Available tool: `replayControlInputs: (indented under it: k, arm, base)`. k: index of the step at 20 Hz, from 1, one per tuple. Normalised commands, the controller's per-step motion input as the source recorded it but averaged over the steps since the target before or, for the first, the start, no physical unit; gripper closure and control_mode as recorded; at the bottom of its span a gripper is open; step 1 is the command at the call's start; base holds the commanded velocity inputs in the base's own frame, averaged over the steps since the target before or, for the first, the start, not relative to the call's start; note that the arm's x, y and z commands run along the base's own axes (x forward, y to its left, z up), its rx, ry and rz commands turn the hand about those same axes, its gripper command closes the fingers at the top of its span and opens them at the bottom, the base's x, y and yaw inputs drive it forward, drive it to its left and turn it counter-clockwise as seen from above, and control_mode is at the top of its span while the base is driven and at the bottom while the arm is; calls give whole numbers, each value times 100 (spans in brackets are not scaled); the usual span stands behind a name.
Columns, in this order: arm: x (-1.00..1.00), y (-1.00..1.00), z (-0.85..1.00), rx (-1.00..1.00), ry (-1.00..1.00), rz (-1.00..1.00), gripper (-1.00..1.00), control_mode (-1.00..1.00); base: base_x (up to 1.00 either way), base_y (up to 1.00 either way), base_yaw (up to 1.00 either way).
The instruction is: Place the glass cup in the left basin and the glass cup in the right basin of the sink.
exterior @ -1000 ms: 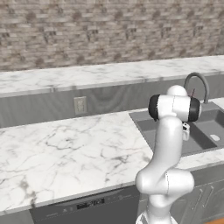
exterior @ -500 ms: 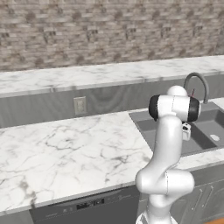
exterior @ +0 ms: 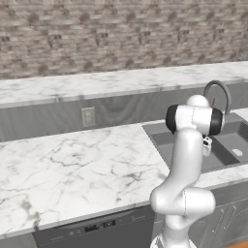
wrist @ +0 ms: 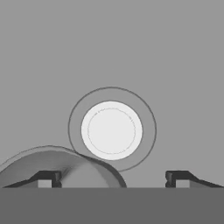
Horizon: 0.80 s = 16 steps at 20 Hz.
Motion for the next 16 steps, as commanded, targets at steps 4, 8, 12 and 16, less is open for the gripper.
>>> replayControlInputs:
  k: [4, 8, 12, 16]
  arm:
    - [-36, 43, -12, 0, -21, -4, -100, -100]
    - [-38, 49, -17, 0, -20, -4, -100, -100]
    - [-21, 38, -4, -2, -17, -6, -100, -100]
    - [-4, 17, 20, -8, -2, -11, -100, -100]
  base:
    - [0, 0, 0]
    - [0, 0, 0]
    - [0, 0, 0]
    - [0, 0, 0]
